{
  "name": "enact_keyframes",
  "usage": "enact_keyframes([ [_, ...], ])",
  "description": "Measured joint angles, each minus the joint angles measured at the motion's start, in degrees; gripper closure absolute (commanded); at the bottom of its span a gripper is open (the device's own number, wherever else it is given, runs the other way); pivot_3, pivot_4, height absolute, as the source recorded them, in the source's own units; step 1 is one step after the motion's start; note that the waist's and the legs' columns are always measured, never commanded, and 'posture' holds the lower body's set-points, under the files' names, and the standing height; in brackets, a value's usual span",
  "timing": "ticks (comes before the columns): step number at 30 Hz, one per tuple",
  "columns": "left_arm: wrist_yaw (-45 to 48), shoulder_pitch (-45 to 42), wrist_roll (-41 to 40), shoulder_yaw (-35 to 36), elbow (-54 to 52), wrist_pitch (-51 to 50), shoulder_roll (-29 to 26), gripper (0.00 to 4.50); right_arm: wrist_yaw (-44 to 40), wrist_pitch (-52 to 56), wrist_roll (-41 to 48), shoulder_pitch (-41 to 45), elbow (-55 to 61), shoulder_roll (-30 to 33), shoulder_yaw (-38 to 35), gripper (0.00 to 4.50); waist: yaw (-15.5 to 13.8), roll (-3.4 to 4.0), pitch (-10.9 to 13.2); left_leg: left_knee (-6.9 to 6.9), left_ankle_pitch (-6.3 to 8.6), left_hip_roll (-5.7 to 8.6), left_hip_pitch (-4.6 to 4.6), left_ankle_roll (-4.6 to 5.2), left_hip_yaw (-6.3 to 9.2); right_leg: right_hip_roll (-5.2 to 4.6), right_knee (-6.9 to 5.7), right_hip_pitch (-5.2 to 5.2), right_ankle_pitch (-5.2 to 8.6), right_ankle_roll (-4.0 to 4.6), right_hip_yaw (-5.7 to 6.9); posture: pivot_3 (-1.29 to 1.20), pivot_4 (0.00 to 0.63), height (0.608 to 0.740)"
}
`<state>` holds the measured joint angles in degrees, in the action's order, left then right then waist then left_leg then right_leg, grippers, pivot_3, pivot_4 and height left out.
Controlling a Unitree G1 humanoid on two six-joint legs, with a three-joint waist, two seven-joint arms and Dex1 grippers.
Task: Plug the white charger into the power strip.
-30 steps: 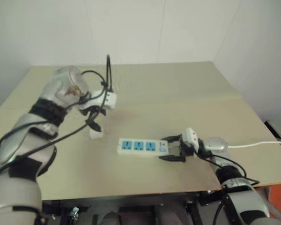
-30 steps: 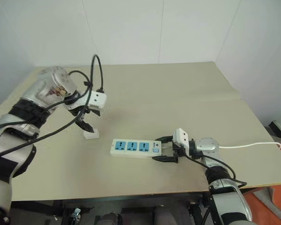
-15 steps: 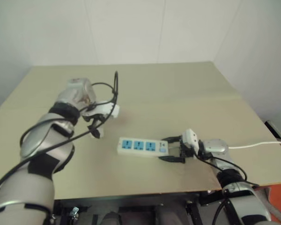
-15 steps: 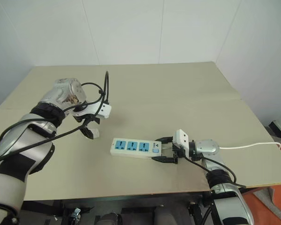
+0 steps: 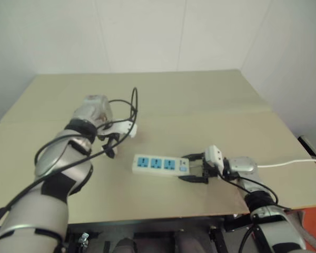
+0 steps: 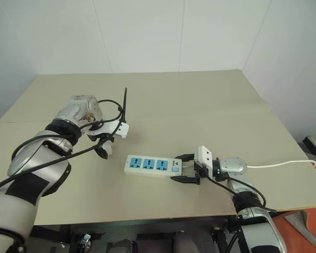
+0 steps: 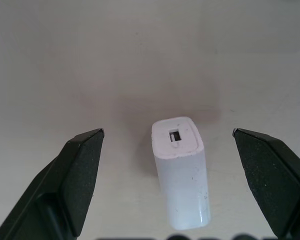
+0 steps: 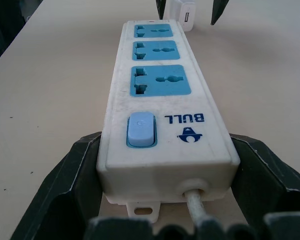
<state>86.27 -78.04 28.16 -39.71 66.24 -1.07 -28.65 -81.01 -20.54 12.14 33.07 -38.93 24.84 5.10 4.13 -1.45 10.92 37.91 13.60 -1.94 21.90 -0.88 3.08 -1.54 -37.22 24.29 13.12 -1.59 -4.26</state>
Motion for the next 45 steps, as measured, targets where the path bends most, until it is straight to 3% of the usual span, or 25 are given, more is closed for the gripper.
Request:
enact_keyframes([
  [1,0.03,0.00,0.11,0.10,0.01,0.07,0.02,0.00,0.03,0.02,0.00,-0.04,0.13,0.04,0.08,1.09,0.00,0.00,0.00,0.00,0.00,0.00,0.00,0.00,0.00,0.00,0.00,0.00,0.00,0.00,0.00,0.00,0.150,0.740],
  [4,-0.59,0.04,1.01,0.21,0.26,0.40,0.07,0.82,0.11,0.04,0.00,-0.04,0.18,0.06,0.23,1.09,0.02,0.00,0.00,0.00,0.00,0.00,-0.01,0.00,0.00,0.00,-0.01,0.00,0.00,0.00,0.00,0.00,0.150,0.740],
  [12,-1.05,1.25,1.51,0.70,1.19,1.15,0.14,3.45,0.55,0.05,0.00,0.00,0.20,0.16,0.54,1.09,0.03,-0.01,-0.01,0.00,0.00,-0.01,-0.05,0.00,0.00,0.00,-0.02,-0.03,0.00,0.01,0.00,0.00,0.150,0.740],
  [22,-2.12,1.53,0.73,3.50,1.33,3.06,0.30,3.48,1.13,0.05,0.00,0.01,0.43,0.46,1.08,1.09,0.02,-0.03,-0.02,0.00,0.00,-0.01,-0.15,0.00,0.00,0.00,-0.04,-0.11,0.00,0.00,-0.01,0.00,0.150,0.740],
  [29,2.25,1.50,-16.90,22.05,-5.72,0.35,0.46,3.48,1.14,0.76,0.01,-0.61,2.19,0.98,1.32,1.09,-0.02,-0.03,-0.02,0.00,0.00,-0.01,-0.05,0.00,0.01,-0.02,-0.04,-0.04,-0.01,0.02,0.01,0.00,0.150,0.740],
  [35,5.13,9.59,-38.16,38.60,-23.94,-7.09,0.51,3.48,0.44,2.23,0.09,-0.58,3.38,1.35,2.09,1.09,0.09,0.00,-0.03,0.01,0.00,0.01,-0.22,0.00,-0.06,-0.07,-0.32,-0.04,-0.21,0.36,-0.06,0.00,0.150,0.740],
  [40,5.08,25.46,-51.81,42.09,-40.92,-20.77,2.95,3.48,-0.81,2.60,0.01,-0.57,4.60,1.04,3.76,1.09,0.09,-0.01,-0.03,0.04,0.00,0.00,-0.39,-0.01,-0.06,-0.05,-0.46,-0.09,-0.19,0.37,-0.09,0.00,0.150,0.740],
  [45,1.49,33.57,-55.62,41.51,-49.41,-26.65,4.47,3.48,-0.96,3.14,-0.07,-0.89,6.24,0.00,5.48,1.09,0.15,-0.01,-0.03,0.06,0.00,-0.01,-0.40,-0.01,-0.06,-0.05,-0.42,-0.11,-0.19,0.39,-0.10,0.00,0.150,0.740],
])
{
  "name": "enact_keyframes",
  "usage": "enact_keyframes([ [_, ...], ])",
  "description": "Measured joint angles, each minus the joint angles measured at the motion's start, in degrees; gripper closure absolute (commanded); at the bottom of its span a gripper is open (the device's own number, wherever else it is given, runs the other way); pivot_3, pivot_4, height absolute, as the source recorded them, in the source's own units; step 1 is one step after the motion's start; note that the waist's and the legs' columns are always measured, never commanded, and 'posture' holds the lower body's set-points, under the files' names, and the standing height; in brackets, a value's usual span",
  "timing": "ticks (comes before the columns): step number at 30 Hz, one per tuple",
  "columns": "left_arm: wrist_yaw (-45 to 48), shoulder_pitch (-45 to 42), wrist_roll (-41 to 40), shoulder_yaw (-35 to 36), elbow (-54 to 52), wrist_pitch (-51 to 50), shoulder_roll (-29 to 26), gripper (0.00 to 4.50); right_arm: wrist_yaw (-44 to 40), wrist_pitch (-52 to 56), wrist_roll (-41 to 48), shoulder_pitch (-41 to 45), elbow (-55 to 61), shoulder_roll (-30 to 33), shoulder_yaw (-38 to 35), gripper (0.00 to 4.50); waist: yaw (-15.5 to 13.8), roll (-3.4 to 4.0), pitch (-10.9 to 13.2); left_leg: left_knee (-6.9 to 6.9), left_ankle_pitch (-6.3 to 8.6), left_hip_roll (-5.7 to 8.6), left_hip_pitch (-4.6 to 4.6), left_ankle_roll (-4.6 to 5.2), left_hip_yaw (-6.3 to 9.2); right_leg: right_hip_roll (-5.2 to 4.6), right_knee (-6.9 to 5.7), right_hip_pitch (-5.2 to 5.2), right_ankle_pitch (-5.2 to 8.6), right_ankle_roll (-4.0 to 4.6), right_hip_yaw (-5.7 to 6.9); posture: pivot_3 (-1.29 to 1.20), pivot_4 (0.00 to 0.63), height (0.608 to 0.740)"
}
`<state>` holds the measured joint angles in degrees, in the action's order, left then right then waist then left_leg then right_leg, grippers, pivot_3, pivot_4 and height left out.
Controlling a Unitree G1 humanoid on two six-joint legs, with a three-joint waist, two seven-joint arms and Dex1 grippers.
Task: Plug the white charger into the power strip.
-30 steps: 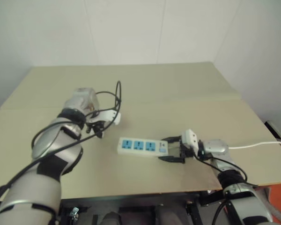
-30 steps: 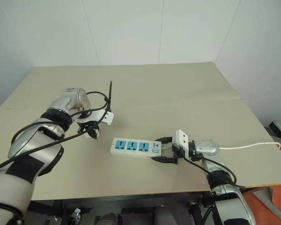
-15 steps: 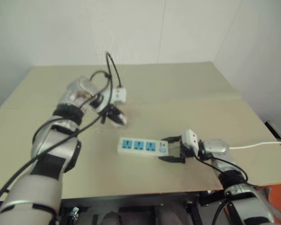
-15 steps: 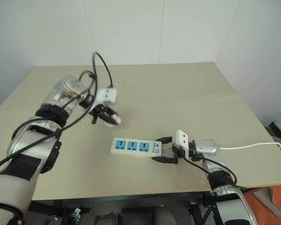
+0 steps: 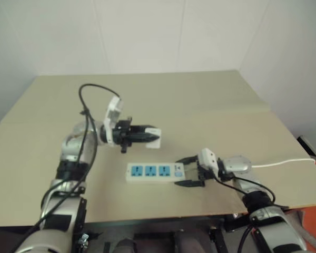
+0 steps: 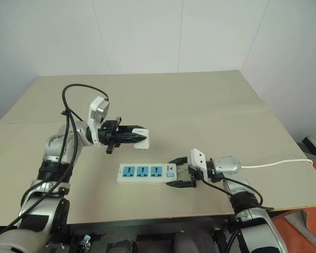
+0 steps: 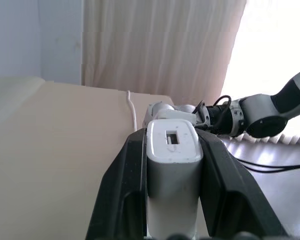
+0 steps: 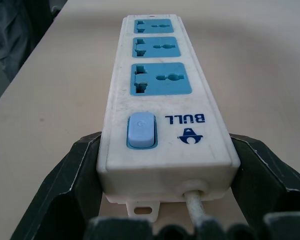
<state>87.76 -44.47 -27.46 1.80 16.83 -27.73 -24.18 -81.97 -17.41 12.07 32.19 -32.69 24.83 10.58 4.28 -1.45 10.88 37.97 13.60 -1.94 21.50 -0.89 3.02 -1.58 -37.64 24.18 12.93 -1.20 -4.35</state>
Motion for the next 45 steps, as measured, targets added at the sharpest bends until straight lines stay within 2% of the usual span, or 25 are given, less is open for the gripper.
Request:
enact_keyframes([
  [8,-0.44,8.03,-1.89,-2.54,-3.33,4.07,3.31,3.48,0.19,0.54,-0.09,-1.71,3.13,-0.96,1.23,1.09,-0.12,-0.02,-0.02,0.00,0.00,0.00,-0.09,0.00,-0.02,0.01,0.01,-0.07,-0.01,0.03,-0.01,0.00,0.150,0.740],
  [14,-0.54,10.75,-3.16,-2.88,-3.62,5.51,5.24,3.48,0.66,0.94,-0.07,-2.37,4.45,-0.91,1.60,1.09,-0.12,-0.02,-0.02,0.00,0.00,0.00,-0.08,0.00,-0.03,0.01,0.03,-0.07,-0.01,0.03,-0.01,0.00,0.150,0.740],
  [23,-0.22,15.61,-0.42,-6.46,-3.28,12.31,5.34,3.48,1.15,1.58,-0.06,-2.94,5.43,-0.78,1.65,1.09,-0.15,-0.02,-0.02,-0.01,0.00,0.00,-0.09,0.00,-0.02,0.01,0.04,-0.08,0.00,0.03,-0.02,0.00,0.150,0.740],
  [32,-0.89,15.92,0.57,-6.78,-2.05,15.19,4.44,3.48,1.26,1.84,-0.04,-3.08,5.56,-0.75,1.71,1.09,-0.17,-0.03,-0.03,-0.01,0.00,0.00,-0.09,0.00,-0.03,0.01,0.06,-0.09,0.01,0.01,-0.02,0.00,0.150,0.740],
  [37,-1.29,15.92,0.62,-6.78,-0.55,15.62,4.10,3.48,1.38,1.84,-0.05,-3.07,5.51,-0.77,1.75,1.09,-0.16,-0.03,-0.03,-0.01,0.00,0.00,-0.09,0.00,-0.03,0.01,0.06,-0.10,0.22,-0.34,-0.02,0.00,0.150,0.740],
  [45,-0.98,14.83,1.80,-7.47,3.55,22.37,3.87,3.48,2.03,1.84,-0.12,-3.08,4.85,-0.88,2.08,1.09,-0.16,-0.06,-0.22,-0.05,0.00,0.00,-0.39,0.00,-0.04,0.02,0.11,-0.43,0.25,-0.38,-0.02,0.00,0.150,0.740],
])
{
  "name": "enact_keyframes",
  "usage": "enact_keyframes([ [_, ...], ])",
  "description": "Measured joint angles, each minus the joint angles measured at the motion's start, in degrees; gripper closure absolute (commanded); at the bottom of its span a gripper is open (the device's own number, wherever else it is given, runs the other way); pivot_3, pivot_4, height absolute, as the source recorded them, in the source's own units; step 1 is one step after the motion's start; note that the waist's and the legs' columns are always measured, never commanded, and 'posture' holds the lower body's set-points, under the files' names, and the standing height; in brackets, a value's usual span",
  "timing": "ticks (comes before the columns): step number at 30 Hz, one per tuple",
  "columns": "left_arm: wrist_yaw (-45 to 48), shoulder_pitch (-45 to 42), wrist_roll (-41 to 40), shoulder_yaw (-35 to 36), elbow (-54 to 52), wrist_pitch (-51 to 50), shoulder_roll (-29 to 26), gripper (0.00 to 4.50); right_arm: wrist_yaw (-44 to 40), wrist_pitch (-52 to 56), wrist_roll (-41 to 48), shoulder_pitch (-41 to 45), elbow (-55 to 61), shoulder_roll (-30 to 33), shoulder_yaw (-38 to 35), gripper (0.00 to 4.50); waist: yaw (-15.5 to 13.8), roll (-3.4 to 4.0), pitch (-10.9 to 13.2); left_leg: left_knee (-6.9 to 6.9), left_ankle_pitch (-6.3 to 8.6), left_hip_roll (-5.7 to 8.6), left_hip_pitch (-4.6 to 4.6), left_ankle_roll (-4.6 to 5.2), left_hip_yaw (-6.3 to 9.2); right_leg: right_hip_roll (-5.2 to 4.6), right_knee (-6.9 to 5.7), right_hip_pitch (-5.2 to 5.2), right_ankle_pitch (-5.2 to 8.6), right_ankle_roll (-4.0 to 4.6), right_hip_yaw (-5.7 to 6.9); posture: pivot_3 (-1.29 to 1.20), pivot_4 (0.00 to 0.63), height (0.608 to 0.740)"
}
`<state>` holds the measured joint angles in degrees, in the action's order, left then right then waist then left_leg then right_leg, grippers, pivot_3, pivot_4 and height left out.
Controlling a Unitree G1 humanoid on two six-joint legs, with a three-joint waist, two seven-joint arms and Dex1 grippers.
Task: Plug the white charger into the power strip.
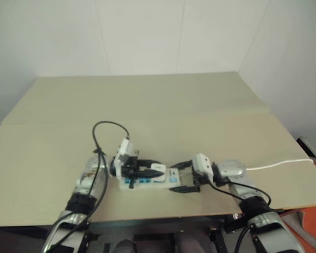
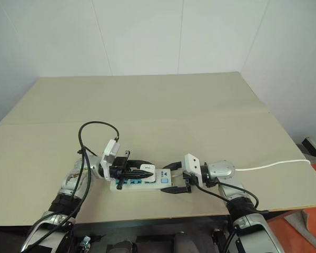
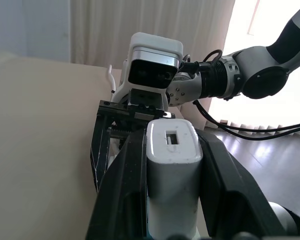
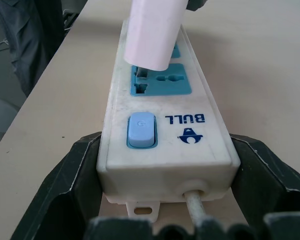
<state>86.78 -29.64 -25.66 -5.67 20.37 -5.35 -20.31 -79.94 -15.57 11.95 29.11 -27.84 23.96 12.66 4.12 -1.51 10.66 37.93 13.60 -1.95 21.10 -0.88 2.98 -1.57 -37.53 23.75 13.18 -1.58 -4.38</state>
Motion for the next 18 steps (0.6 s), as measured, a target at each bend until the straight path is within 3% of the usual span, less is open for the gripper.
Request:
enact_keyframes([
  [18,-0.94,2.57,-0.96,-1.17,-1.68,-0.07,0.72,3.48,0.06,-0.30,-0.05,0.04,-0.91,-0.01,0.22,1.09,-0.02,0.01,-0.16,-0.18,0.02,-0.05,-0.50,0.00,0.04,0.03,0.40,-0.63,0.03,-0.02,0.07,0.00,0.150,0.740],
])
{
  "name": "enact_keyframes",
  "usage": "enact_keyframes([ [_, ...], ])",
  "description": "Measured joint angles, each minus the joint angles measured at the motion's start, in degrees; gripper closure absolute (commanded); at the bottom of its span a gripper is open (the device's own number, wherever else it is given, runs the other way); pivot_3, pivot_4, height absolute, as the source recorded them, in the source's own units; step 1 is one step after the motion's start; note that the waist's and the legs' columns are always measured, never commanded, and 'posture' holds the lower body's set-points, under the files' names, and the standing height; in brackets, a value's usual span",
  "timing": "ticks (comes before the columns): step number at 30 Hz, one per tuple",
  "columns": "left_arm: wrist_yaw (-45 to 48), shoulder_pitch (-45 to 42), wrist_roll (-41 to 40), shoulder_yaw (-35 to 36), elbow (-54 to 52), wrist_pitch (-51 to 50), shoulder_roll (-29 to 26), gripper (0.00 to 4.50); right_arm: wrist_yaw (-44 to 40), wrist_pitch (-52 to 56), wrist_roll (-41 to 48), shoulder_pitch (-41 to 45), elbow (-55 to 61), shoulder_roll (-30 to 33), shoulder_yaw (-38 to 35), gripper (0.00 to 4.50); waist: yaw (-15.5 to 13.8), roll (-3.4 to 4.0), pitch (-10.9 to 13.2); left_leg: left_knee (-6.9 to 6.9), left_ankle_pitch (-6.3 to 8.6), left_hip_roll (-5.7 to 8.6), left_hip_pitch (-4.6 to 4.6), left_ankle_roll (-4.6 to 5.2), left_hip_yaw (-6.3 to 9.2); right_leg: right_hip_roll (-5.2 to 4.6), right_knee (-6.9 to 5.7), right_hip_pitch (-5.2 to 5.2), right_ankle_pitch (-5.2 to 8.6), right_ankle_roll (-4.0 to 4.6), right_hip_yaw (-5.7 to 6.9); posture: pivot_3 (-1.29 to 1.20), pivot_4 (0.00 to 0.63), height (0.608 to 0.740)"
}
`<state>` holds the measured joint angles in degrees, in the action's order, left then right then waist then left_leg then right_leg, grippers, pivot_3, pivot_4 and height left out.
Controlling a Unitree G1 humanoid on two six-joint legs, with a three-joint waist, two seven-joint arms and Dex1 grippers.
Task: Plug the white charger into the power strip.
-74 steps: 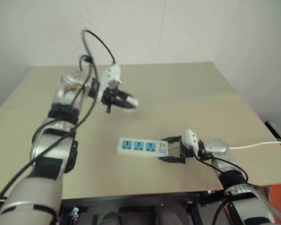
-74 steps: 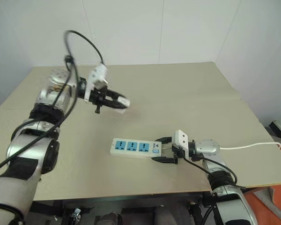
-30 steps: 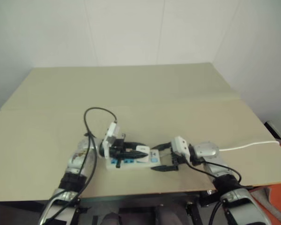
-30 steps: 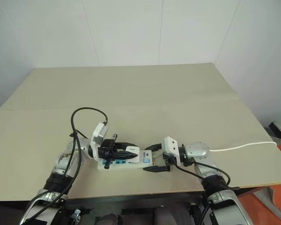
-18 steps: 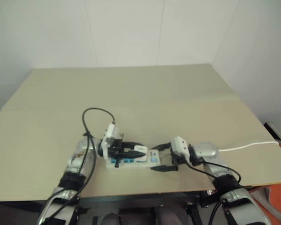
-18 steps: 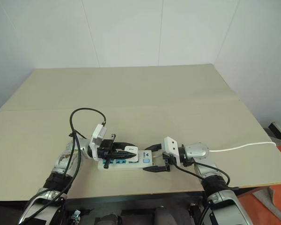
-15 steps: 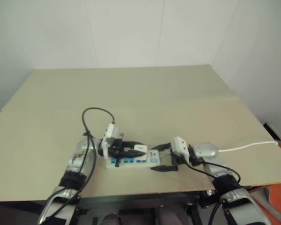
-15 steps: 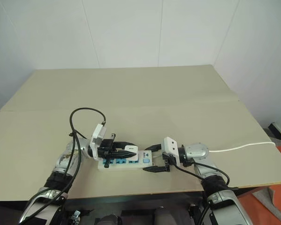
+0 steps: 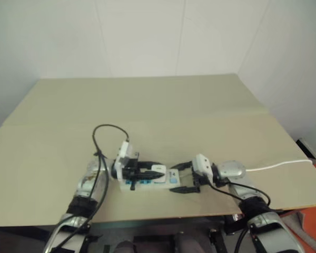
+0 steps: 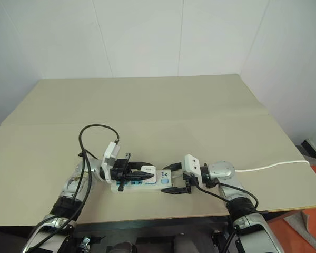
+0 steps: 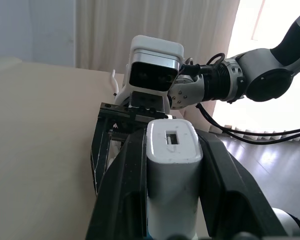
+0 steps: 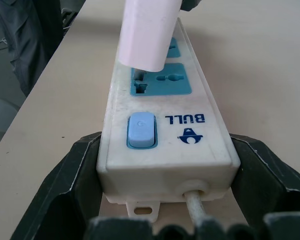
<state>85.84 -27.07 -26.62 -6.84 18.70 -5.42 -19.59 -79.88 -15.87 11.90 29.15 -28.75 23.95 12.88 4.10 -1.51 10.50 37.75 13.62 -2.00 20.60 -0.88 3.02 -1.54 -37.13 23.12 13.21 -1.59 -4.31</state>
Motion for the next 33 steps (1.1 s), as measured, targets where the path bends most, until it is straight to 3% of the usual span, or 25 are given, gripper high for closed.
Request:
enact_keyframes([
  [18,0.14,-1.37,1.98,-0.72,4.44,4.44,0.59,3.48,0.22,-0.36,0.03,0.00,-0.25,0.01,-0.05,1.09,-0.04,0.00,0.00,-0.02,0.01,0.00,-0.07,-0.01,-0.02,0.00,0.06,-0.06,0.02,0.01,-0.02,0.00,0.150,0.740],
  [26,-2.05,2.10,2.89,-0.73,3.11,11.90,0.96,3.48,0.44,-0.86,-0.03,0.05,-0.84,-0.08,0.01,1.09,-0.03,0.01,-0.19,-0.12,0.01,0.00,-0.27,-0.01,-0.04,0.00,0.08,-0.19,0.05,0.03,-0.06,0.00,0.150,0.740],
  [33,-4.98,5.23,2.61,-0.44,1.78,12.18,0.97,3.48,0.75,-1.00,-0.90,0.06,-1.39,-0.39,0.24,1.09,0.02,0.33,-0.65,-0.53,0.01,0.01,-0.53,-0.02,-0.07,0.00,0.32,-0.68,0.12,0.10,-0.08,0.00,0.150,0.740],
])
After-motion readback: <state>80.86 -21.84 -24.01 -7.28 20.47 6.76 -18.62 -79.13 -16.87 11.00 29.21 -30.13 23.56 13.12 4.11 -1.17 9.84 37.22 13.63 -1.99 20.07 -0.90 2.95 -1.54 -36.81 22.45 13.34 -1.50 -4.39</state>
